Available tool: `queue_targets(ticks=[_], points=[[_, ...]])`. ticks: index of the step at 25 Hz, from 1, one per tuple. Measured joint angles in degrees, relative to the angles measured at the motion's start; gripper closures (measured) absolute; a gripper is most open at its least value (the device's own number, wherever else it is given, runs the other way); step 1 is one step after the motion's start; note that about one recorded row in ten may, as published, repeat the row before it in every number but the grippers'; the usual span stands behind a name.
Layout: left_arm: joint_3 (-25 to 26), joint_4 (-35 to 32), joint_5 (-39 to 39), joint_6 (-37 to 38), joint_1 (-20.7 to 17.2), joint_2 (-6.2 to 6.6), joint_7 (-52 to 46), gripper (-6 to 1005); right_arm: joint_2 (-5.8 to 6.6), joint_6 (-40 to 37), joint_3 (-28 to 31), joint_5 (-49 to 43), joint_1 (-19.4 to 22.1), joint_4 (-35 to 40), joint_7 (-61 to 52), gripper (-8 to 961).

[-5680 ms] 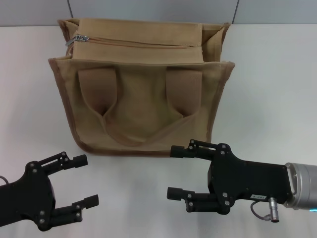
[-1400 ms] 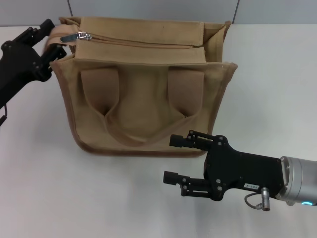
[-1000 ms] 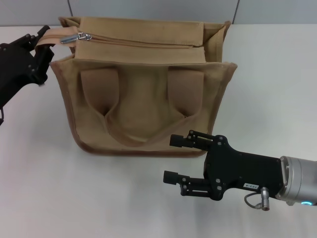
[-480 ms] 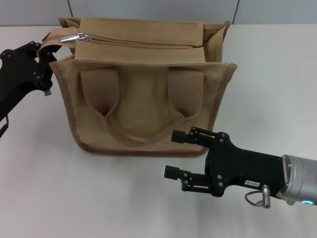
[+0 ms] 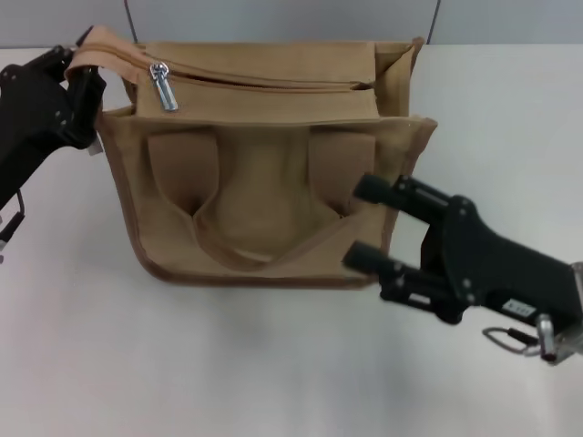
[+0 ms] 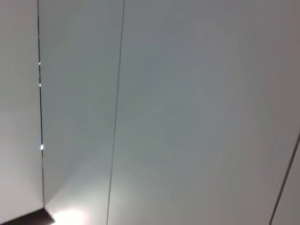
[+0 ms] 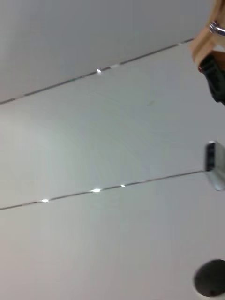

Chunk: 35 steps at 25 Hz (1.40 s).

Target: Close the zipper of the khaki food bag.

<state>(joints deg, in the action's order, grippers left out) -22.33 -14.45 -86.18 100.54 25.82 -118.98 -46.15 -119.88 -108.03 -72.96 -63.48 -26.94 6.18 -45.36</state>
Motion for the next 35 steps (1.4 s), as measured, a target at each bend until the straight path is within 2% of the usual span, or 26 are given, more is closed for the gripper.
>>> queue_targets(ticks=[6, 12, 16, 26, 35], points=[[-0.35, 1.05, 0.59, 2.64, 2.35, -0.17, -3.86, 973, 0.03, 1.16, 0.02, 6.94, -2.62, 0.88, -10.79, 195], [-0.43, 2.95, 0.52, 1.72, 4.43, -0.20, -4.74, 971, 0.17, 2.44, 0.07, 8.93, -5.42, 3.27, -18.38, 195], [-0.46, 3.65, 0.54, 1.59, 5.44, -0.21, -4.79, 969, 0.10, 6.96, -0.37, 8.99, -8.39, 6.19, -24.29, 195], [-0.53, 4.85, 0.55, 1.73, 7.54, -0.20, -4.83, 966, 0.00, 12.23, -0.56, 9.07, -13.11, 5.78, -28.78, 200], [-0.53, 6.36, 0.22, 1.89, 9.72, -0.20, -4.69, 962, 0.00, 16.08, -0.87, 10.34, -15.07, 4.35, -33.54, 372]])
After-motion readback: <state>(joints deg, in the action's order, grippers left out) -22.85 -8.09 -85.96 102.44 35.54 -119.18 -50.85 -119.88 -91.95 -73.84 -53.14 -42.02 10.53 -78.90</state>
